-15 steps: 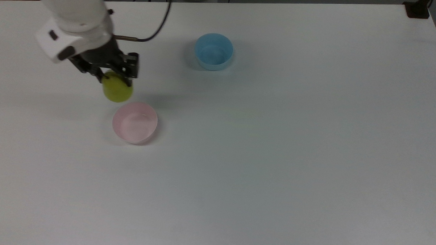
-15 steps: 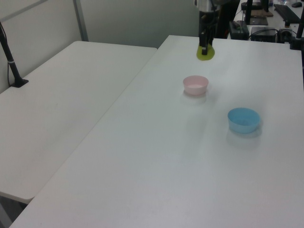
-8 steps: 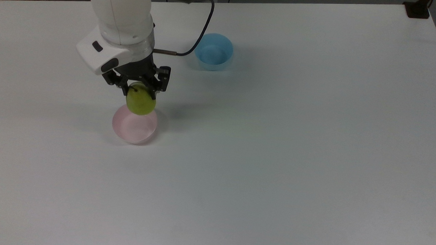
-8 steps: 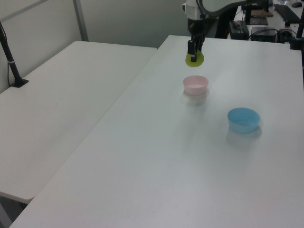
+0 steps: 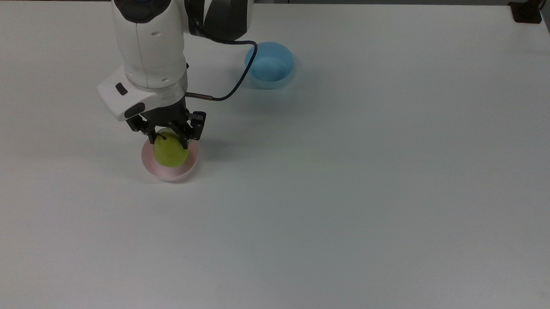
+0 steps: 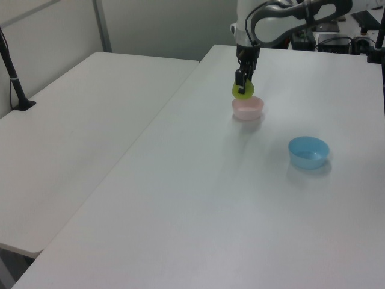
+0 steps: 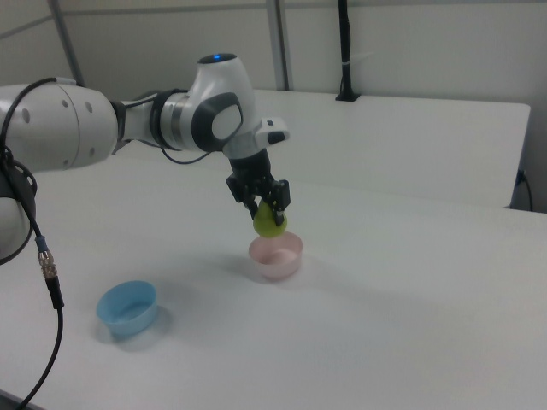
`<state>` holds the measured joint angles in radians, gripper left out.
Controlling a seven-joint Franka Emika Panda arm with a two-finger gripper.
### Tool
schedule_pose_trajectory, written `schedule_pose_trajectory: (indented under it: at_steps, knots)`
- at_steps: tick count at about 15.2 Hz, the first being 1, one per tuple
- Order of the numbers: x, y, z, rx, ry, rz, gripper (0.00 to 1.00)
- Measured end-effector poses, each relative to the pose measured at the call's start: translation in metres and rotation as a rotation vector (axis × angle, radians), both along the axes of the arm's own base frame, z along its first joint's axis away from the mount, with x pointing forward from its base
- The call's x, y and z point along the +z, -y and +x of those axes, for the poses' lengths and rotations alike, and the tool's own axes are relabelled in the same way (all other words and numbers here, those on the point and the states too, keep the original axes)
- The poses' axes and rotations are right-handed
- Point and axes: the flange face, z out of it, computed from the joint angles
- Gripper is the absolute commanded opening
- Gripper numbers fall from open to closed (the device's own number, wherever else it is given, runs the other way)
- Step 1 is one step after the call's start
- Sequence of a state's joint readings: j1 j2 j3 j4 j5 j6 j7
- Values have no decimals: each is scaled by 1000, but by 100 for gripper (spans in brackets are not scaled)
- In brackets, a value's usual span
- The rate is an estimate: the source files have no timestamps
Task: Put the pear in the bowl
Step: 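Carry the pear over the pink bowl and lower it inside, then open the gripper to release the pear into the pink bowl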
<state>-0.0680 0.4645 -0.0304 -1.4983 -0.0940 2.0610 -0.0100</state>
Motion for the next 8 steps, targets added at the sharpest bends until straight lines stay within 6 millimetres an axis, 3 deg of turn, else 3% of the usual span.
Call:
schedule_pose_trajectory:
  at_steps: [8]
  knots:
    - [-37, 9, -8, -5, 16, -2, 0]
